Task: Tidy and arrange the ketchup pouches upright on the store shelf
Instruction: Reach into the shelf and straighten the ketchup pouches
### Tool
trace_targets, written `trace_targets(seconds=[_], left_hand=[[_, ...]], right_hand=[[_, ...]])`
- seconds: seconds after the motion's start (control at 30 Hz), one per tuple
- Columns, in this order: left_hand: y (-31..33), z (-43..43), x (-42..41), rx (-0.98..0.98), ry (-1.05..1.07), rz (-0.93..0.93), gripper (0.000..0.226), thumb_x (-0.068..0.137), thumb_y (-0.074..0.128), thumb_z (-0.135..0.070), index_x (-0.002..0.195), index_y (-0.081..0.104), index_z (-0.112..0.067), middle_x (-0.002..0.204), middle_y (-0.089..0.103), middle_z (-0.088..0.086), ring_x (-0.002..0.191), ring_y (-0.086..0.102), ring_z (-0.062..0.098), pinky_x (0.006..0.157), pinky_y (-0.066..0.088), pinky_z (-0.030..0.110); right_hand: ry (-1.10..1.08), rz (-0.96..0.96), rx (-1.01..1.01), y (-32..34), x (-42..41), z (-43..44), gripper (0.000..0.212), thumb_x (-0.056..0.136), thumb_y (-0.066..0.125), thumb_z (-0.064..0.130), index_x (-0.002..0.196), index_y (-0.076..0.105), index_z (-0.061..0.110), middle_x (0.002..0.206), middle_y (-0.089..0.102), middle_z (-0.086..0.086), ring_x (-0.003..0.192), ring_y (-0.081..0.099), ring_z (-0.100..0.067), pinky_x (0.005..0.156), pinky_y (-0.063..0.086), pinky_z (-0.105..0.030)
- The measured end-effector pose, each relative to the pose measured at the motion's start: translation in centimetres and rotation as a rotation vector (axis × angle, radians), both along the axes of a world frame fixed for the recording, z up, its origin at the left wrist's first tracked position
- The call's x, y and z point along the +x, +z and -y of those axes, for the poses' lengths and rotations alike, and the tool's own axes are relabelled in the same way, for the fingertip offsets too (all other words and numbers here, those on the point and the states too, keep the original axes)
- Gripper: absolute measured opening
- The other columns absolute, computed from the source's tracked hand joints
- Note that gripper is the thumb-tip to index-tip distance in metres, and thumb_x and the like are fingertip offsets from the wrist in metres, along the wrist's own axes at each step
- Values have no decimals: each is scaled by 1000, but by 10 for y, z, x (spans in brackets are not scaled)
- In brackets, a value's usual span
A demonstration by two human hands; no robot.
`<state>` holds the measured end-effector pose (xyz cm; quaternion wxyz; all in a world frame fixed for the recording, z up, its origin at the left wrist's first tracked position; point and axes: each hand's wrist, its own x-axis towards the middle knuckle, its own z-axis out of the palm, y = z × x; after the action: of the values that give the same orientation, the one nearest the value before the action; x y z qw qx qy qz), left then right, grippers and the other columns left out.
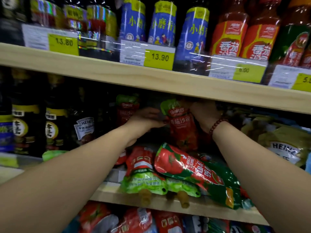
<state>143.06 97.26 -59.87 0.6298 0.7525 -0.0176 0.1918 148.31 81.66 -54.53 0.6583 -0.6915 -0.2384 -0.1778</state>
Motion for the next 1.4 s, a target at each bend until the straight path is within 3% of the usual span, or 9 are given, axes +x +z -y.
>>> trace_targets(seconds=[0.13,0.23,0.43,0.53,0.7,0.93,1.1,1.23,1.4], left_hand=[[-9,-7,0,-113,-21,53,25,76,73,-12,87,64,-32,88,69,-13,84,63,3,79,51,27],[-14,-3,4,-221,-15,102,21,77,71,-10,84,66,-29,83,69,-12,77,64,0,70,53,19],[-23,2,7,-356,-22,119,22,77,68,0,77,68,-22,79,71,-5,78,67,9,67,57,24],[-26,0,6,-433,-26,122,19,78,67,0,81,69,-19,79,72,-3,76,69,11,64,57,25],[-25,-17,0,-585,11,117,31,79,67,-1,109,62,-7,102,68,10,91,67,23,77,57,35],[-20,-58,-15,-618,88,118,17,81,64,-1,84,62,-18,80,69,3,74,67,17,59,58,28],[-14,-75,-28,-614,25,103,18,82,64,-3,90,62,-18,92,69,3,88,66,17,72,56,30],[-20,-81,-38,-385,29,75,33,75,73,-12,103,59,-24,105,68,2,95,63,12,82,50,23],[-34,-90,-43,396,194,-132,59,69,79,-31,123,57,-22,122,60,-2,106,57,15,82,41,21]], right_hand=[[71,64,-172,-4,-6,-17,19,73,72,-4,83,65,10,95,66,-8,87,62,-14,96,47,-36],[100,110,-271,-6,-11,-25,22,75,69,-6,75,64,16,91,66,-8,79,59,-8,91,47,-29],[116,191,-378,-12,-17,-25,15,76,68,-6,84,69,6,77,63,10,73,56,3,73,46,-7],[70,211,-345,-16,-20,-17,29,73,72,-3,101,68,5,89,65,6,77,56,6,73,44,-2],[-20,30,-591,-34,-11,-2,51,68,80,16,116,61,17,110,60,4,98,57,-7,86,45,-15],[107,14,-732,-38,-12,-37,28,70,79,17,96,68,18,100,69,0,91,64,-13,87,54,-35],[78,32,-692,-37,-14,-59,24,67,80,16,88,70,14,92,71,-2,87,67,-17,84,55,-41],[8,14,-608,-33,-16,-72,19,65,82,13,79,69,18,86,70,-2,85,67,-21,80,56,-37],[18,-136,-505,-33,-14,-77,23,70,80,19,88,66,14,89,66,-4,83,63,-20,81,53,-35]])
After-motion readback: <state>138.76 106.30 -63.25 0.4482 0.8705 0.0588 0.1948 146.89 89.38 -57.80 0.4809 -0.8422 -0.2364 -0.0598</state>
